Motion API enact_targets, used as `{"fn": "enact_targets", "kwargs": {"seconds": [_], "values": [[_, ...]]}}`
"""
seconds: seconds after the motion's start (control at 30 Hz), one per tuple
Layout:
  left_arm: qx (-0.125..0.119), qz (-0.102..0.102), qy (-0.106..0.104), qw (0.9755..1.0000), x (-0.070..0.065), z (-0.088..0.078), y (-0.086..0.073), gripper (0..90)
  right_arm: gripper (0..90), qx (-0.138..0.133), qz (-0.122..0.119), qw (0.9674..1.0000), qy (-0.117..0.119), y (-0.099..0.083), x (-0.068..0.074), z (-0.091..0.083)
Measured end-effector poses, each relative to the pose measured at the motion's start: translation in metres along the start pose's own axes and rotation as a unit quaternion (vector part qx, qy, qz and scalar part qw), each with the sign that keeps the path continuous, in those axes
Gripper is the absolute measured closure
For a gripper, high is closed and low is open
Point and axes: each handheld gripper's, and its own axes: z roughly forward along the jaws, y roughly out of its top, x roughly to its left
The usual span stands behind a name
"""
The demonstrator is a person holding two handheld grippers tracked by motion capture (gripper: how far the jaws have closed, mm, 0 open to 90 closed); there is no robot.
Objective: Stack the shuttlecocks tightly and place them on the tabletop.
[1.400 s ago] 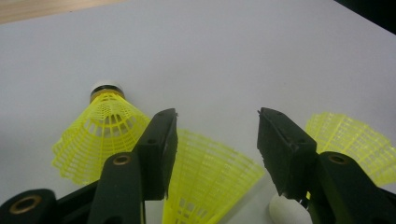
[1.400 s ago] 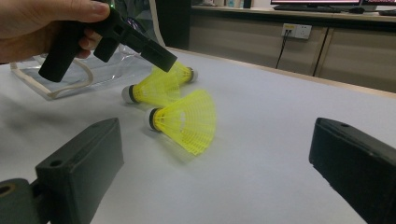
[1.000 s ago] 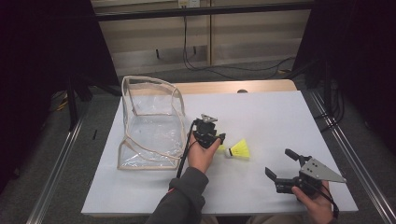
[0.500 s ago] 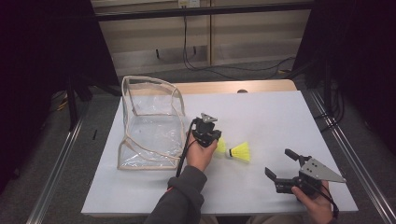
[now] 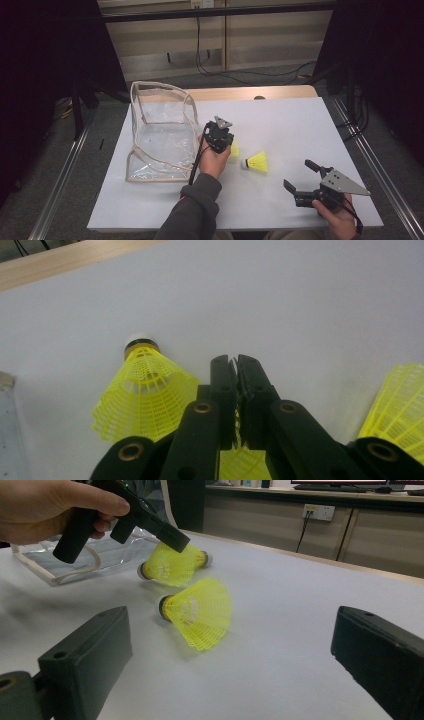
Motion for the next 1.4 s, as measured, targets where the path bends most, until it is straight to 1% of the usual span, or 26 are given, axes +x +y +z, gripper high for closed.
{"fn": "enact_targets", "kwargs": {"seconds": [0.13,0.23,0.63,0.7,0.83,0.9,0.93,1.1,1.4], "values": [[-0.003,0.003,0.001,1.0,0.0002,0.0024,-0.0006,86.6,2.4,-0.001,0.0,1.0,-0.001,-0.0002,-0.0004,0.0],[0.0,0.009,0.002,1.0,0.001,0.0042,-0.0011,86.6,2.4,0.0,0.002,1.0,-0.001,-0.0004,-0.0004,0.0001],[0.002,0.019,0.009,0.9998,0.0043,0.0071,-0.0008,86.3,2.4,0.0,0.001,1.0,0.0,-0.0005,-0.0002,0.0004],[0.001,0.015,0.008,0.9998,0.0051,0.0075,-0.0008,86.2,2.4,0.001,0.001,1.0,0.001,-0.0006,0.0,0.0005],[0.0,0.017,0.009,0.9998,0.0055,0.0079,-0.0005,85.6,2.4,0.001,0.001,1.0,0.002,-0.0006,0.0003,0.0005],[-0.003,0.014,0.008,0.9999,0.005,0.0085,-0.0008,85.4,2.5,0.001,0.001,1.0,0.002,-0.0005,0.0002,0.0004],[0.0,0.018,0.008,0.9998,0.0053,0.0084,-0.0009,85.0,2.4,0.001,0.001,1.0,0.001,-0.0006,0.0001,0.0004],[0.003,0.016,0.004,0.9999,0.0047,0.0082,-0.0013,81.6,2.4,0.001,0.001,1.0,0.001,-0.0006,0.0,0.0003],[0.005,0.014,0.006,0.9999,0.0038,0.0086,-0.0018,76.9,2.4,0.003,0.001,1.0,0.003,-0.0007,0.0006,0.0006]]}}
